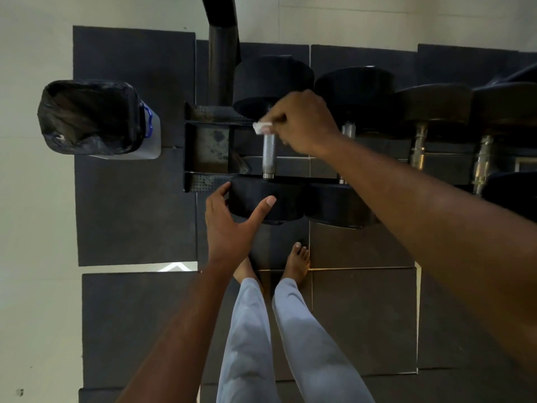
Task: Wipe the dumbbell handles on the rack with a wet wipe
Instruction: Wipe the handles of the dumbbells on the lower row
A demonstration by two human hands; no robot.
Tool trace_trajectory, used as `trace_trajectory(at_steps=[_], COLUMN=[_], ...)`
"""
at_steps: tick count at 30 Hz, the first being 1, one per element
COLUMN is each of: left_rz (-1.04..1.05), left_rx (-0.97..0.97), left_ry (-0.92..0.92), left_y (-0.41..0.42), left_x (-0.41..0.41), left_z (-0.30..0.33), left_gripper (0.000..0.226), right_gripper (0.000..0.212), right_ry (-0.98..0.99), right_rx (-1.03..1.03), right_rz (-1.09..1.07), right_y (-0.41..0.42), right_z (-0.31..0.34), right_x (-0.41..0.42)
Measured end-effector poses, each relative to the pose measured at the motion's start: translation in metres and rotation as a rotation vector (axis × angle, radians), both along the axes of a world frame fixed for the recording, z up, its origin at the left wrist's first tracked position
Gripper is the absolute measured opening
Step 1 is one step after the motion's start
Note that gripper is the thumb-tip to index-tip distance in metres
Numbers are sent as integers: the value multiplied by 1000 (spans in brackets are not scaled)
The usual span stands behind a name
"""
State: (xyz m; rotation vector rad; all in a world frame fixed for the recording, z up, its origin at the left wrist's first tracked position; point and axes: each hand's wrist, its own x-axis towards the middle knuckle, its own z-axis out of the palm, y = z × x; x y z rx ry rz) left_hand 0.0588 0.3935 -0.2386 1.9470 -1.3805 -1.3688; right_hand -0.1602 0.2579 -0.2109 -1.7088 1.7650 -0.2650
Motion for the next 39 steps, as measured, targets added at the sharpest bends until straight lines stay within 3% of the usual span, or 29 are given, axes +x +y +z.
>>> trace_trajectory(at_steps=[2,5,7,14,16,30,34,39], left_rz=[3,24,42,51,52,6,0,-11], left_rx=[2,6,-1,-22,-20,-11,-4,11], left_ry=[8,29,32,26,24,21,12,2], left_y=[1,3,6,10,10,7,7,5], left_x=[0,1,0,-3,-2,1,1,1], left_z=[-1,-2,-3,-9,-10,-5,-5,0], left_gripper=[101,101,100,102,101,101,101,99], right_gripper=[22,38,41,18,21,15,12,13], right_ry=[130,457,528,432,425,398,234,21], right_rx=[-132,-150,-183,-100,-46,458,552,486], right_rz=[86,306,361,204,209,598,534,320], right_y=[-13,-14,-8,-7,-12,-24,-13,4], right_z=[-3,-12,-17,-22,-21,-10,-17,-14], right_x=[10,18,18,26,29,52,48,23])
